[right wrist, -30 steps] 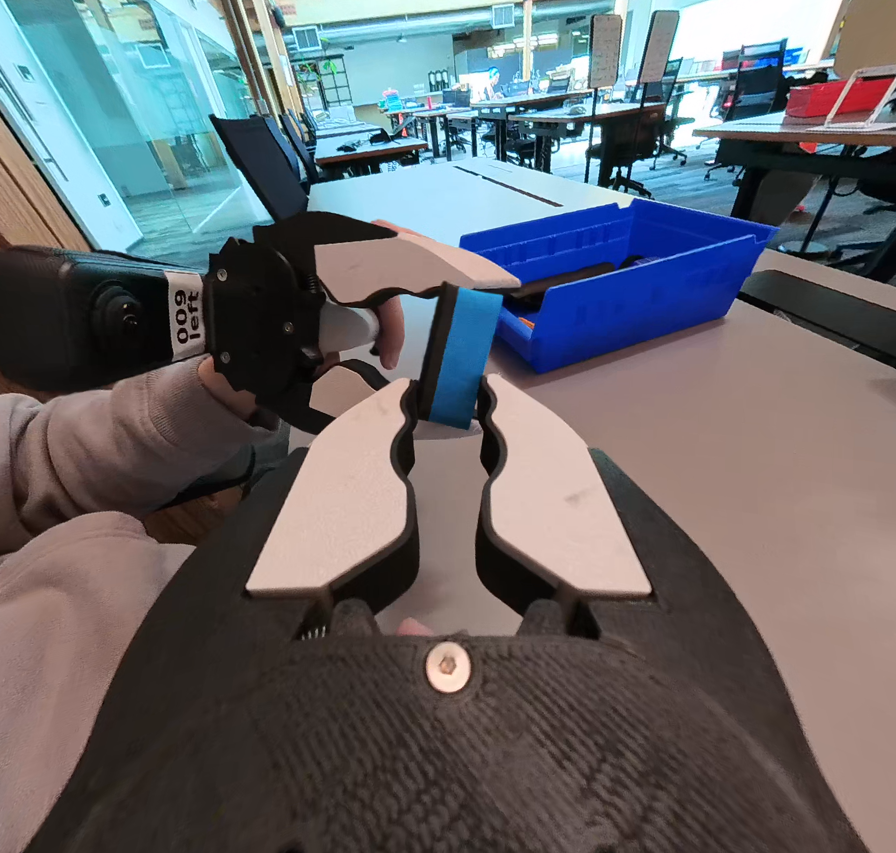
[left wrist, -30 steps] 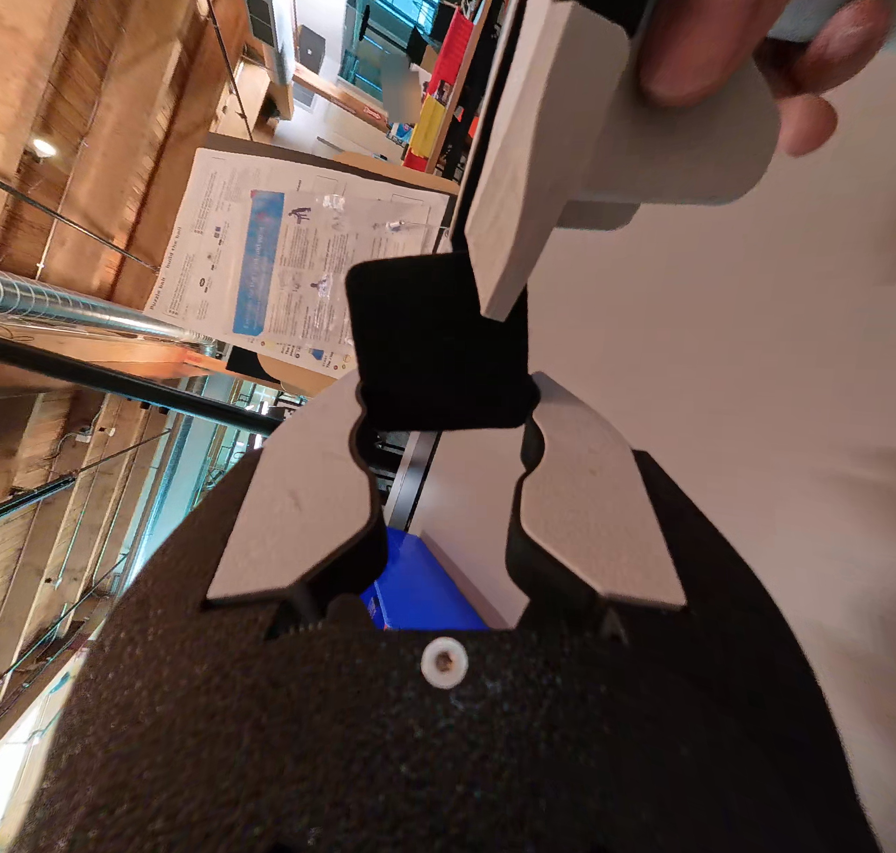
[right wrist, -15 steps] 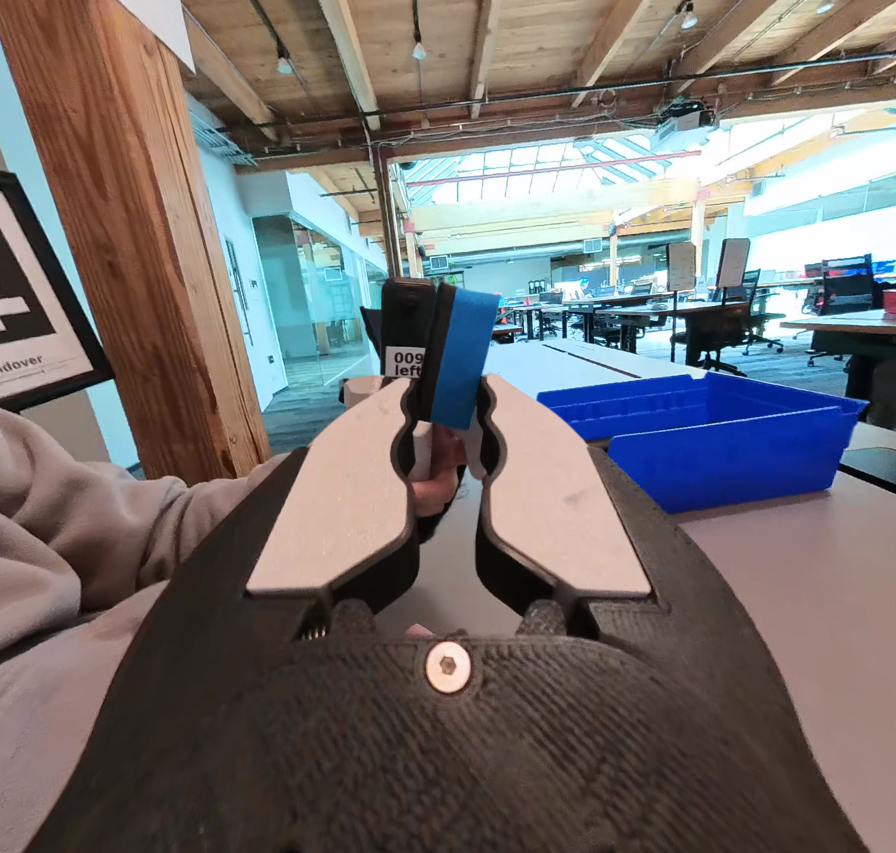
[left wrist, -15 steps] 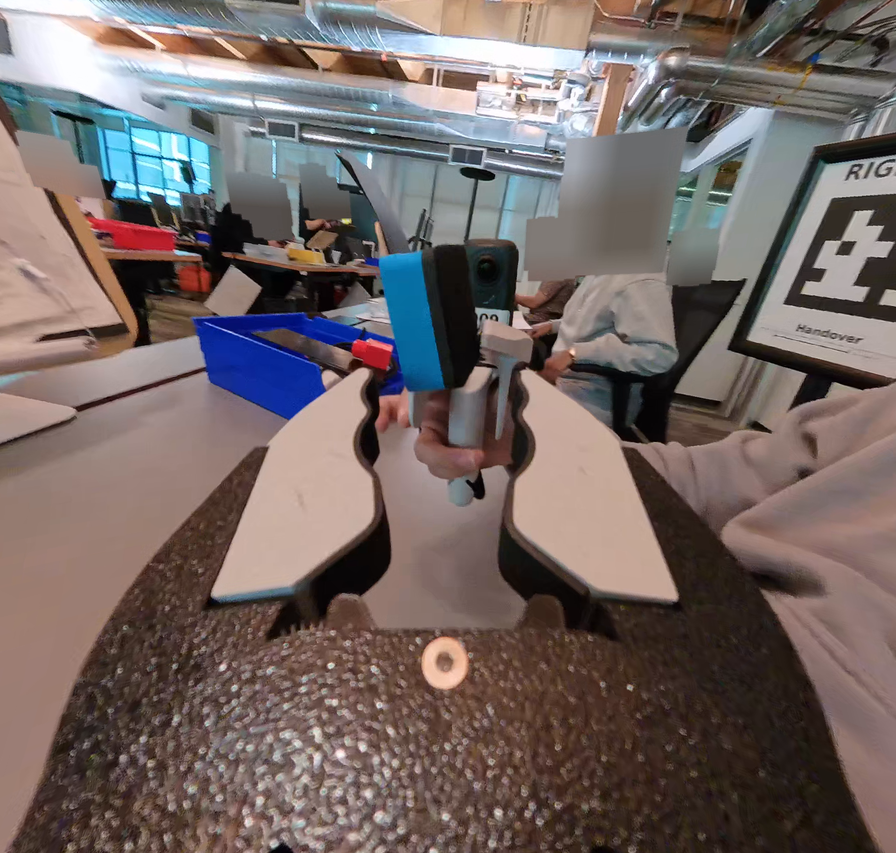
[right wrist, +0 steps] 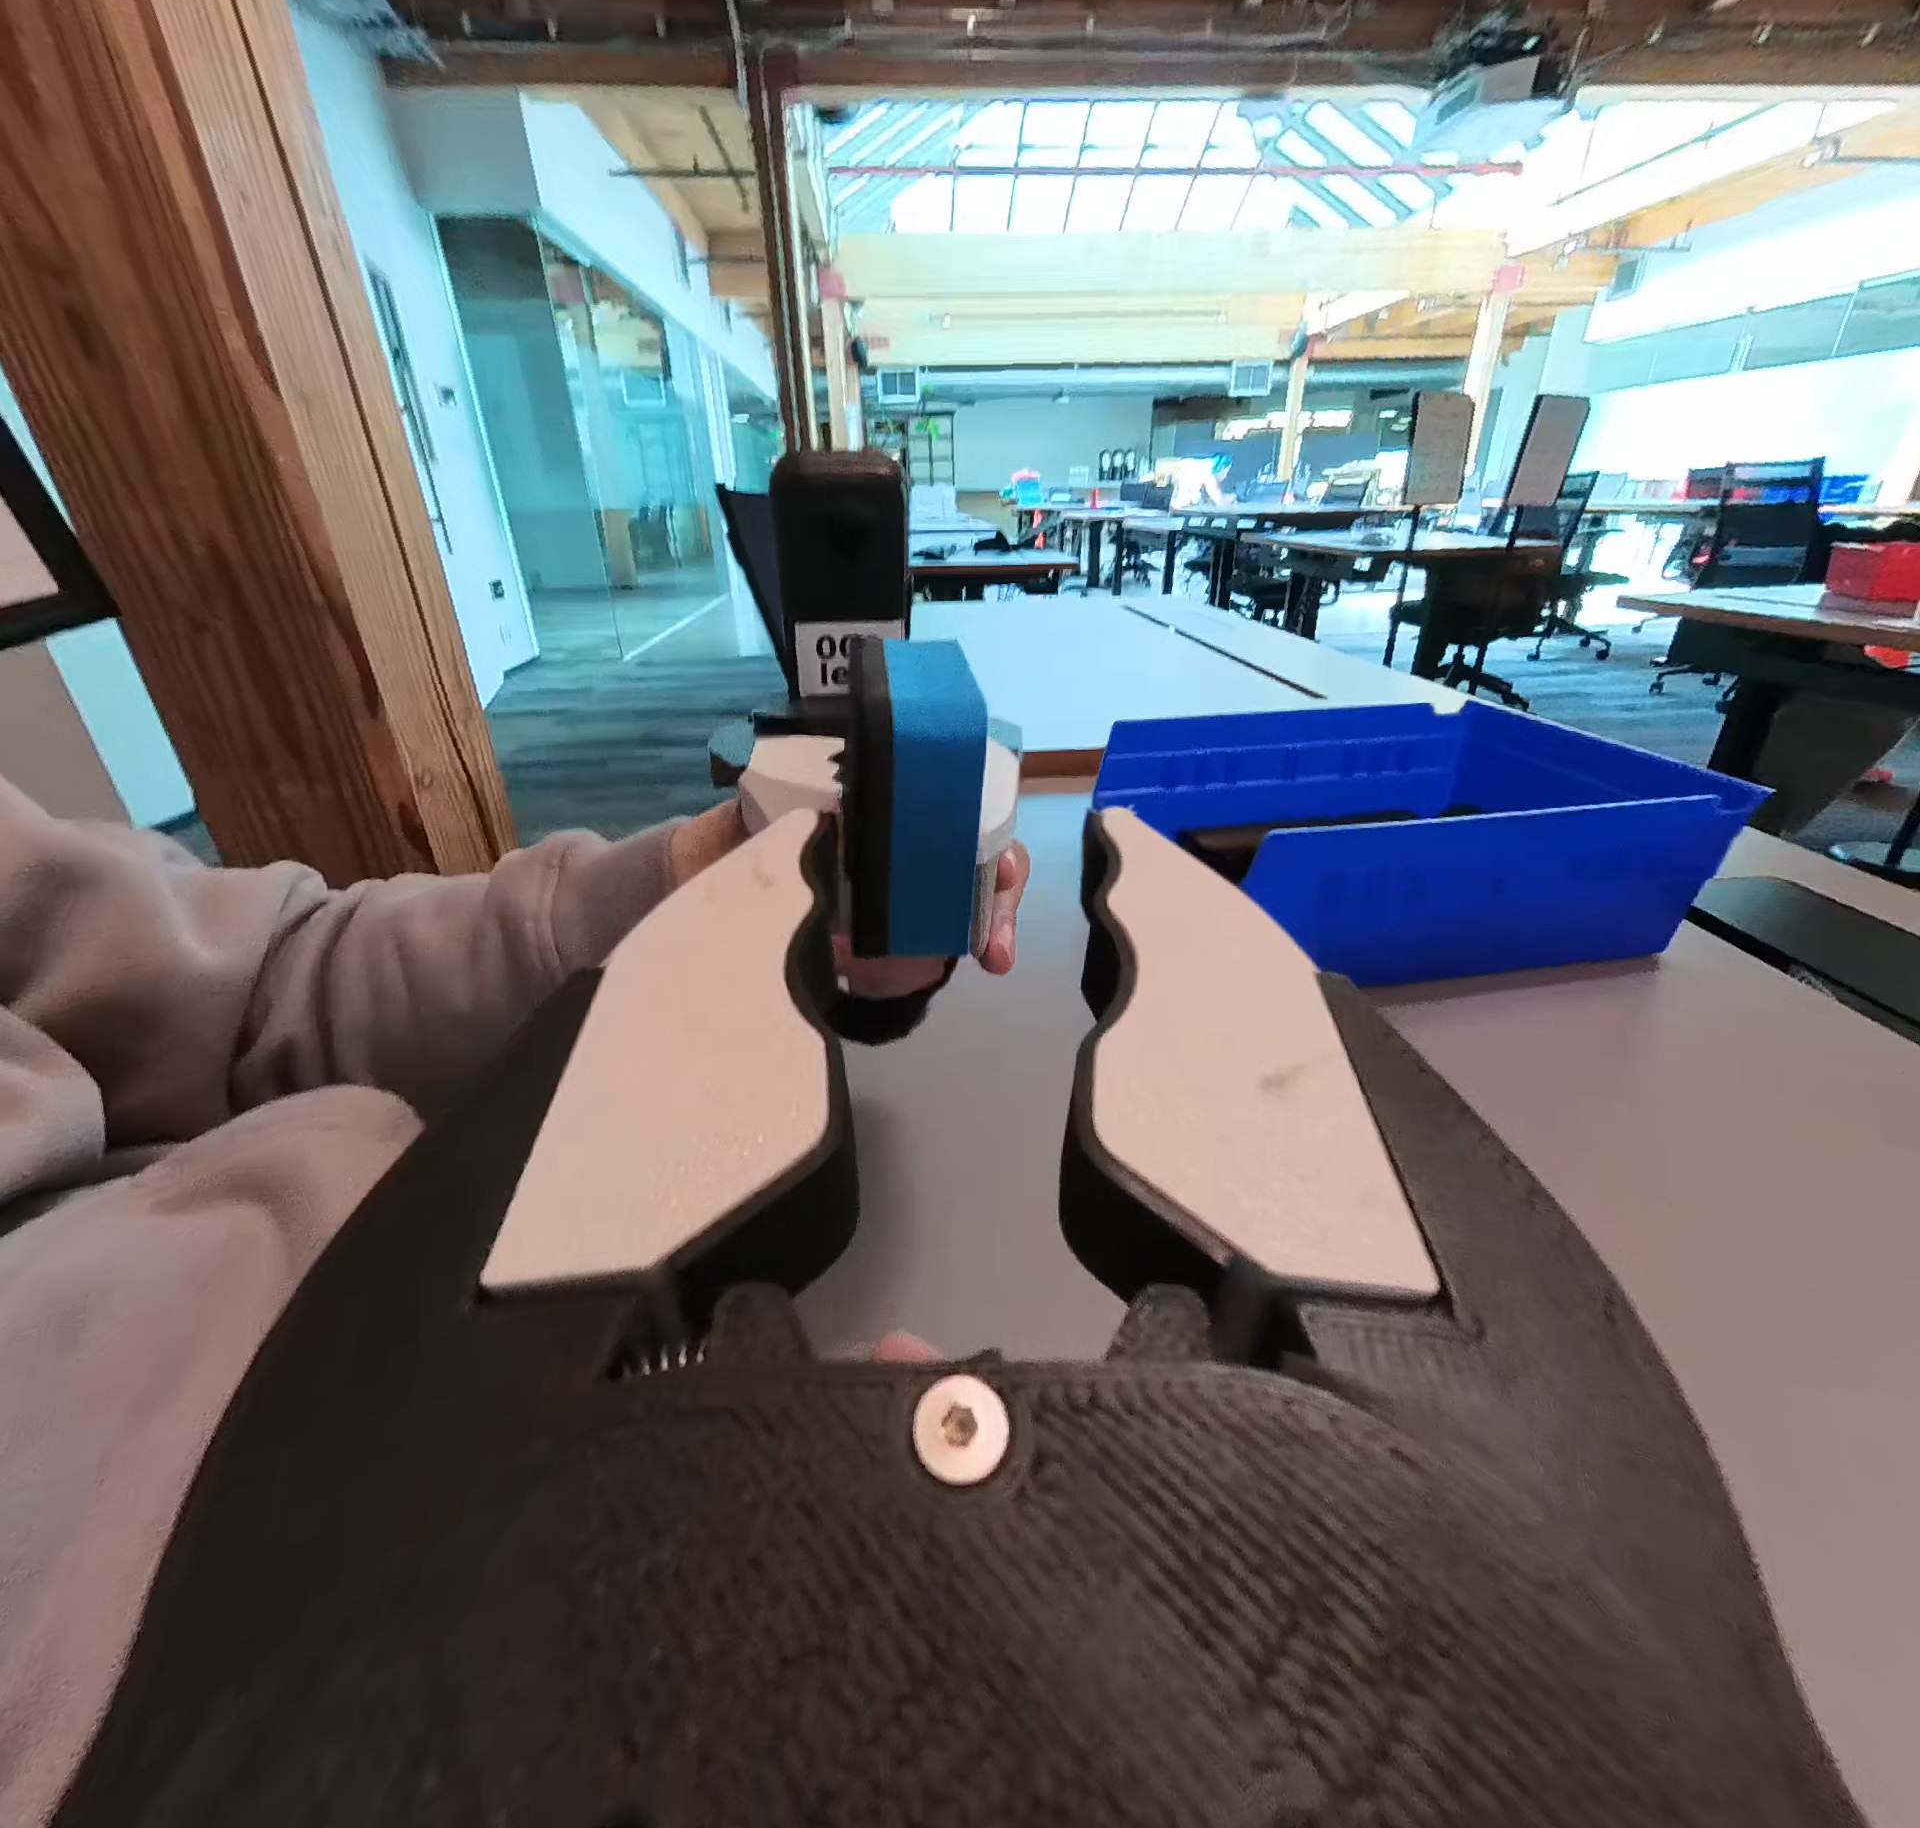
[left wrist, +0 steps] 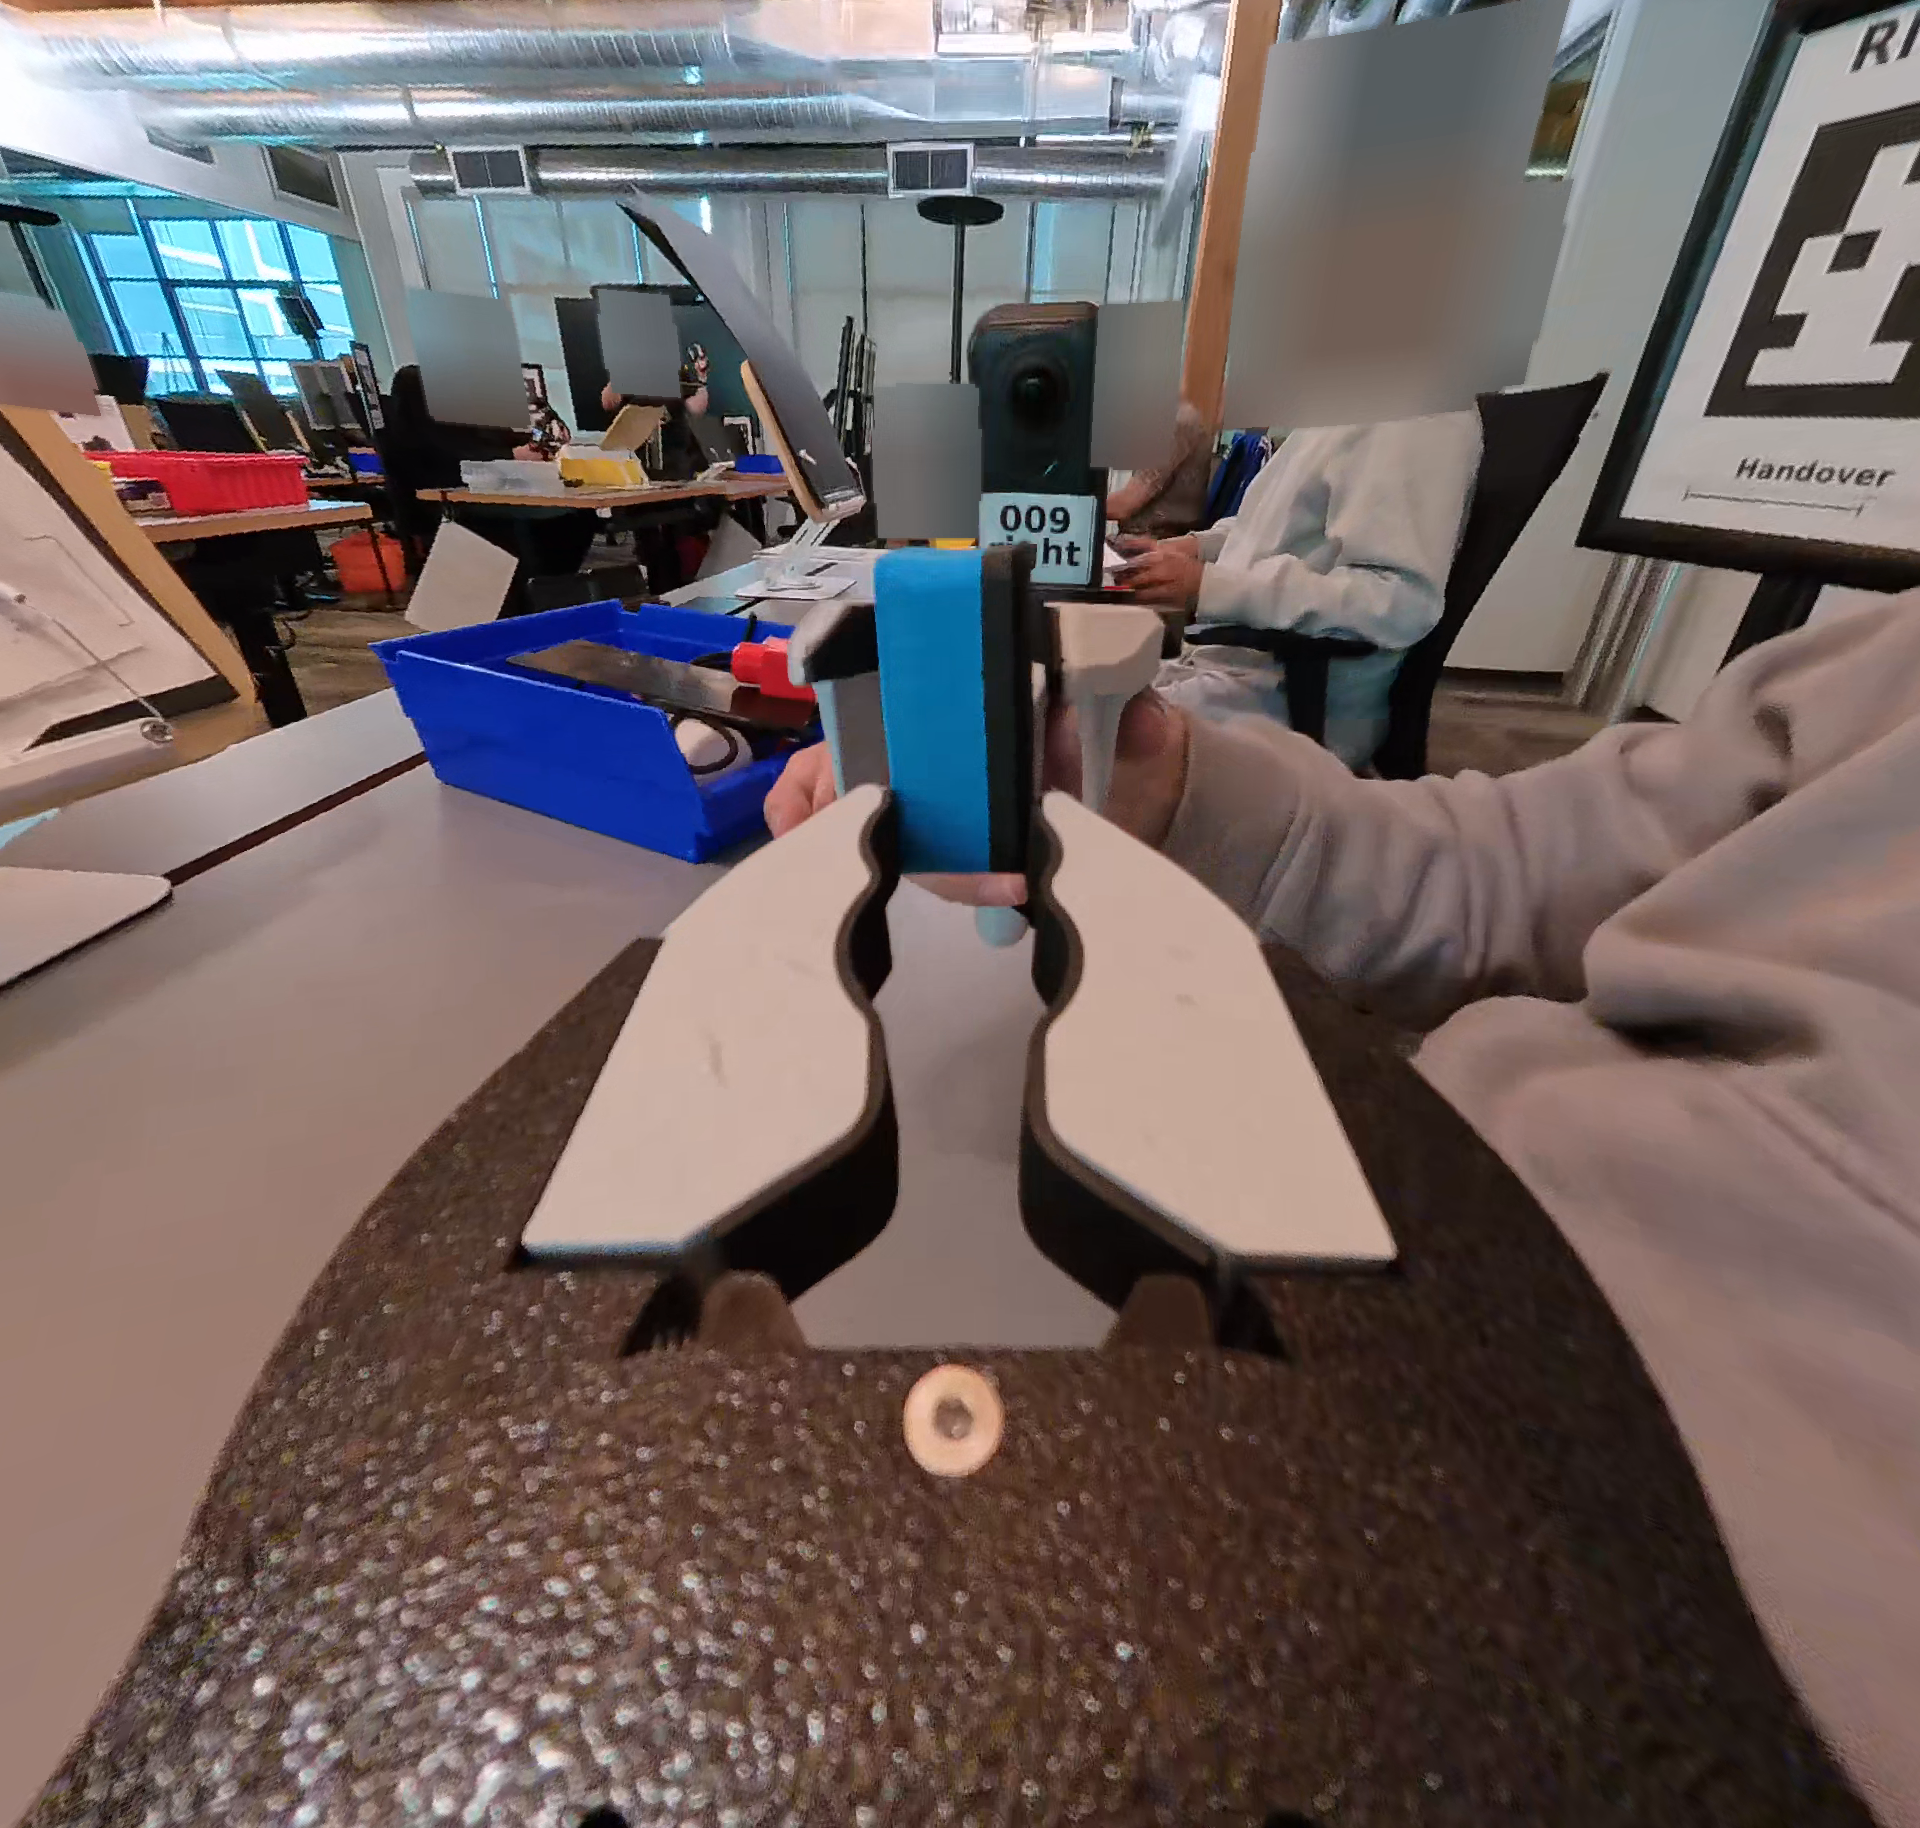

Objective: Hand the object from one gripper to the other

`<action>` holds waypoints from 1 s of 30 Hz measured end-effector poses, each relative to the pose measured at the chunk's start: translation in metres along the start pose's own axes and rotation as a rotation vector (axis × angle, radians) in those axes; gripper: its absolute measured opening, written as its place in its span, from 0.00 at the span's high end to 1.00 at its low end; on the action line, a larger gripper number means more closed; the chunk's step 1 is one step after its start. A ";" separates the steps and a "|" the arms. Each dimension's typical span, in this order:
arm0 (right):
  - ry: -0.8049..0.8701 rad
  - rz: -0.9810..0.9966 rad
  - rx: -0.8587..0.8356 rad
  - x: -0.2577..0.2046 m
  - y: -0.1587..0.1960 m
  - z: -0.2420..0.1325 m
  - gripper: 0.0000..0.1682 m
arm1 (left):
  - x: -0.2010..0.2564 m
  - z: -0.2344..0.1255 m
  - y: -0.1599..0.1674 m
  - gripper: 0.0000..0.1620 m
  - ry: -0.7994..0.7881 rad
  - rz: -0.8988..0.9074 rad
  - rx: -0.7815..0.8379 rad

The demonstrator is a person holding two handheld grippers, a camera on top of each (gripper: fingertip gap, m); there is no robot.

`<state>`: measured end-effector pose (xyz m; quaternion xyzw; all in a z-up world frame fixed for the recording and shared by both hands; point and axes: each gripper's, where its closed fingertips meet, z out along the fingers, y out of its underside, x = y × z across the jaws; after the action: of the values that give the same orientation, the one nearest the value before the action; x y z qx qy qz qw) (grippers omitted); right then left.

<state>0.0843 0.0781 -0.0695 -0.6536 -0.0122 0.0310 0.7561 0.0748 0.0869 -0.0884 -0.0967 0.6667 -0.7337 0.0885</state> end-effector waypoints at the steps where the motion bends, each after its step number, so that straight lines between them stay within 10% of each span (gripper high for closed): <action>1: -0.016 -0.014 -0.016 -0.003 0.003 0.001 0.76 | 0.002 0.001 0.000 0.86 0.006 0.007 0.002; 12: -0.051 -0.174 -0.117 -0.015 0.016 0.007 0.87 | -0.003 -0.006 0.007 0.73 -0.054 0.156 -0.066; 30: -0.070 -0.110 -0.208 -0.014 0.044 0.012 0.77 | 0.004 -0.012 -0.020 0.86 -0.017 0.083 0.043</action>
<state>0.0683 0.0952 -0.1105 -0.7253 -0.0777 0.0107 0.6839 0.0678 0.0993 -0.0691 -0.0731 0.6534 -0.7428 0.1268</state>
